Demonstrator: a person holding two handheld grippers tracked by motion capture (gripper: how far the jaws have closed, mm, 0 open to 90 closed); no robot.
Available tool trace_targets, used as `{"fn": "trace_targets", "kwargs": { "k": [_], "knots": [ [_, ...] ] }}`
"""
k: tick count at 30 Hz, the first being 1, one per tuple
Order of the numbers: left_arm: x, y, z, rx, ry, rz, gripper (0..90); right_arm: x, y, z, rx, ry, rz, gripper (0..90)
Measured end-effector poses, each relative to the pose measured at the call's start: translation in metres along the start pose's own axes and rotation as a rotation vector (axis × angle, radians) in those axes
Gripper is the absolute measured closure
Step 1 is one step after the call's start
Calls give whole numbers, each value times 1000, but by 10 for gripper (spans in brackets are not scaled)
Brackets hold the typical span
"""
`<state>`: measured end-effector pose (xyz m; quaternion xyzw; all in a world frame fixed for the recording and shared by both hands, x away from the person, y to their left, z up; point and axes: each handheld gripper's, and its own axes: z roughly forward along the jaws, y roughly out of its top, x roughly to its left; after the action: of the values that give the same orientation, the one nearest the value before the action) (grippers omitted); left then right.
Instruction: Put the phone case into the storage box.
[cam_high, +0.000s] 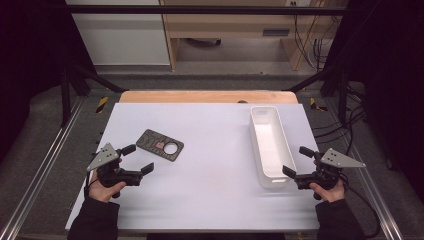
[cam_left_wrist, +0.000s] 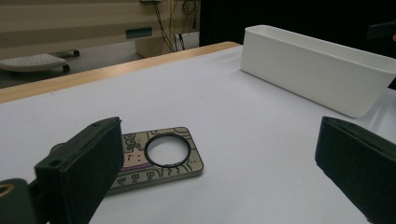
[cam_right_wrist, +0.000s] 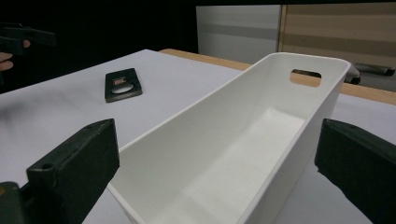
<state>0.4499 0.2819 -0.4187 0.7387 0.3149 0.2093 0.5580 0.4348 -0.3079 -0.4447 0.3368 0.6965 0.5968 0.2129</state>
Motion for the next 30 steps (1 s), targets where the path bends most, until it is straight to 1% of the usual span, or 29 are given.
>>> {"fn": "trace_targets", "kwargs": {
  "k": [9, 18, 25, 27, 30],
  "knots": [
    [-2, 4, 2, 6, -2, 11, 7, 1, 0, 0, 3, 1, -12, 4],
    [-2, 13, 3, 8, 1, 8, 4, 2, 3, 0, 2, 3, -20, 4],
    [0, 19, 7, 29, 11, 1, 3, 2, 3, 0, 4, 3, -22, 4],
    [0, 20, 10, 46, 19, -6, 3, 2, 3, 0, 2, 3, -21, 4],
    [-1, 21, 13, 63, 24, 1, 2, 3, 3, 0, 3, 3, -22, 4]
  ]
}}
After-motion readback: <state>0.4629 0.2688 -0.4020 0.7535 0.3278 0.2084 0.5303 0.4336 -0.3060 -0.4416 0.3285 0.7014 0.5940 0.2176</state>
